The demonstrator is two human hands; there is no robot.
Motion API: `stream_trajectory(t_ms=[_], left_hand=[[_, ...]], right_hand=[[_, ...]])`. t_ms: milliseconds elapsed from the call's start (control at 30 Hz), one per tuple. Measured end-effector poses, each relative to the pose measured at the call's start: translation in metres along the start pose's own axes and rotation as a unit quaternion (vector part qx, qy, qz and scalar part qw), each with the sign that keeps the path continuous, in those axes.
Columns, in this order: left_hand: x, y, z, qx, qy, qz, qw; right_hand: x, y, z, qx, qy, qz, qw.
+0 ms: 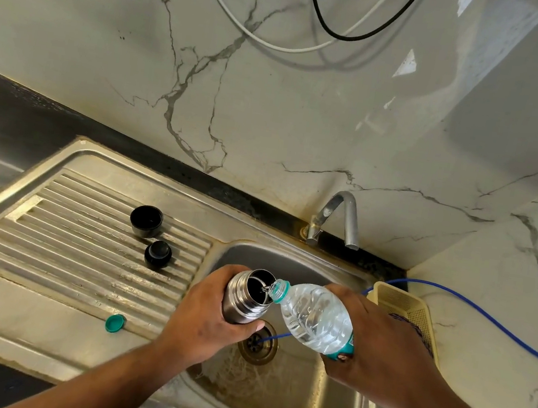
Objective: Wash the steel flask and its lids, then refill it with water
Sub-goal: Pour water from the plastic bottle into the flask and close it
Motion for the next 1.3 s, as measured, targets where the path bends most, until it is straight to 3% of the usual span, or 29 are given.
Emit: stream_trajectory(t_ms=[1300], left_hand=[[0.0,-0.001,-0.005,-0.004,0.003,-0.007,1.0]], right_hand=[[0.01,-0.015,-0.007,0.013,-0.014,0.008,1.0]])
Point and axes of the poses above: each hand's wrist, its own z-axis away from the middle knuckle, its own y-axis out of the palm, x = y × z, the point moved 9 cm from there along -z, towards the middle knuckle, and after that the axes turned 6 degrees about y, right-handed, at the moved point
